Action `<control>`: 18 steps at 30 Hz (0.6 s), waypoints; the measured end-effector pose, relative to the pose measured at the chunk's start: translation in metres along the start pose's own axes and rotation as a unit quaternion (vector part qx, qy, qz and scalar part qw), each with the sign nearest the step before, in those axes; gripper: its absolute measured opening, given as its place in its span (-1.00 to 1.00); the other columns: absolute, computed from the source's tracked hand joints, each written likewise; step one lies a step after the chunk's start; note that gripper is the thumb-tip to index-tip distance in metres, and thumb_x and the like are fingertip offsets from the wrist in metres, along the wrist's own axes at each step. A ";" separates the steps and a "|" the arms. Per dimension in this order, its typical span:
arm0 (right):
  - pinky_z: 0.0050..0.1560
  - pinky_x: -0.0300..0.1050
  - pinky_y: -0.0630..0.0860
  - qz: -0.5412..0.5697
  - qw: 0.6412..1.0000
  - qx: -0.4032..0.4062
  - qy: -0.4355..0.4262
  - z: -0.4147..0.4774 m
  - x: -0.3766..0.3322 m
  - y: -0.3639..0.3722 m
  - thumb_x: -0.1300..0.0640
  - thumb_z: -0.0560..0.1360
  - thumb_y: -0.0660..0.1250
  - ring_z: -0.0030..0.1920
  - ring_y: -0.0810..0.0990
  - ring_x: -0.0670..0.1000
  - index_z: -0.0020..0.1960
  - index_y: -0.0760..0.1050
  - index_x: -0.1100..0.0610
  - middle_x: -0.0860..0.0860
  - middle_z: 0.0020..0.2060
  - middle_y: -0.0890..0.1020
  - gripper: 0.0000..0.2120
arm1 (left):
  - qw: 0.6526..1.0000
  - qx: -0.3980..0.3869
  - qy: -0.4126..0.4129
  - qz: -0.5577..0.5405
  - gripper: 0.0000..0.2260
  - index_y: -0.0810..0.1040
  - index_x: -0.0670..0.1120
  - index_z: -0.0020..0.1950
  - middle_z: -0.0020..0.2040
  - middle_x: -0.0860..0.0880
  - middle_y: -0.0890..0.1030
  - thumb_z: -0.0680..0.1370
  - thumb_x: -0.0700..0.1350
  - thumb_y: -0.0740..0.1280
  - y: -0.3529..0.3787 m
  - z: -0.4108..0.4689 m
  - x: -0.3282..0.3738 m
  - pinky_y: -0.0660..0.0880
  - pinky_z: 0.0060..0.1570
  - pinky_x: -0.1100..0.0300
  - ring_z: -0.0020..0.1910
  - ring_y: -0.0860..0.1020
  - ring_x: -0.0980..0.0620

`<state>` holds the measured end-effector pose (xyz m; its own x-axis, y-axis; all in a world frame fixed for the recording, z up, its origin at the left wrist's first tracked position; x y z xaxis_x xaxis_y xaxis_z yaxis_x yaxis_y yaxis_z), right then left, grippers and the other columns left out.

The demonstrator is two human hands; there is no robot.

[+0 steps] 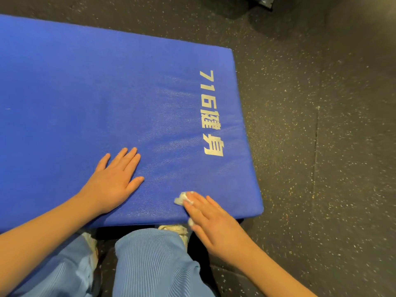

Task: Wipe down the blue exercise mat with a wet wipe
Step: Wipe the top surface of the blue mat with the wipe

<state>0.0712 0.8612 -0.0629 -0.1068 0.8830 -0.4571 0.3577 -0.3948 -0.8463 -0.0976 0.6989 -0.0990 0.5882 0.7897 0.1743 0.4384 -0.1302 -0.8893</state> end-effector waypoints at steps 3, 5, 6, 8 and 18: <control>0.44 -0.05 0.16 -0.045 0.994 0.079 0.060 -0.020 0.045 -0.010 -0.04 0.68 -0.18 0.42 0.35 0.08 0.46 0.29 0.15 0.03 0.44 0.37 -0.50 | 1.000 -0.009 -0.005 0.000 -0.14 -0.11 -0.06 0.58 0.47 0.12 -0.27 0.36 0.33 -0.42 0.002 0.001 0.000 -0.20 0.49 -0.01 0.51 -0.22 0.11; 0.37 0.08 0.34 -0.037 0.979 0.126 0.153 -0.011 0.078 -0.020 -0.03 0.67 -0.13 0.37 0.43 0.13 0.42 0.36 0.20 0.08 0.39 0.44 -0.50 | 1.000 -0.012 -0.005 0.009 -0.13 -0.11 -0.06 0.58 0.46 0.12 -0.28 0.35 0.33 -0.44 0.004 0.002 -0.001 -0.18 0.49 -0.01 0.54 -0.19 0.08; 0.37 0.15 0.35 -0.021 0.972 0.133 0.195 -0.004 0.085 -0.020 -0.04 0.65 -0.10 0.38 0.41 0.15 0.43 0.36 0.22 0.10 0.40 0.43 -0.48 | 1.000 -0.012 -0.006 0.014 -0.12 -0.11 -0.06 0.58 0.46 0.12 -0.29 0.34 0.33 -0.45 0.004 0.003 -0.001 -0.18 0.49 -0.01 0.54 -0.19 0.07; 0.47 0.03 0.13 0.034 0.968 0.133 0.208 0.005 0.073 -0.015 -0.15 0.62 -0.16 0.47 0.27 0.09 0.49 0.26 0.19 0.09 0.46 0.32 -0.39 | 1.000 -0.016 -0.012 0.017 -0.11 -0.12 -0.05 0.58 0.46 0.12 -0.29 0.33 0.33 -0.46 0.004 0.002 0.000 -0.16 0.49 -0.01 0.55 -0.18 0.06; 0.50 -0.08 -0.09 -0.003 0.962 0.100 0.253 0.022 0.094 -0.024 -0.22 0.56 -0.38 0.55 0.03 0.04 0.56 0.05 0.12 0.02 0.55 0.09 -0.28 | 0.999 -0.008 -0.037 -0.003 -0.11 -0.08 -0.03 0.58 0.54 0.11 -0.18 0.32 0.33 -0.44 0.006 -0.002 0.000 -0.16 0.49 0.00 0.55 -0.16 0.08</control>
<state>0.0327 0.9484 -0.0917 0.3760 0.8757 -0.3031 0.1682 -0.3861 -0.9070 -0.0939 0.6971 -0.1032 0.5337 0.8327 0.1473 0.4535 -0.1349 -0.8810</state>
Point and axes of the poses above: each hand's wrist, its own z-axis towards the middle knuckle, its own y-axis out of the palm, x = y × z, the point moved 8 cm from there along z, towards the middle knuckle
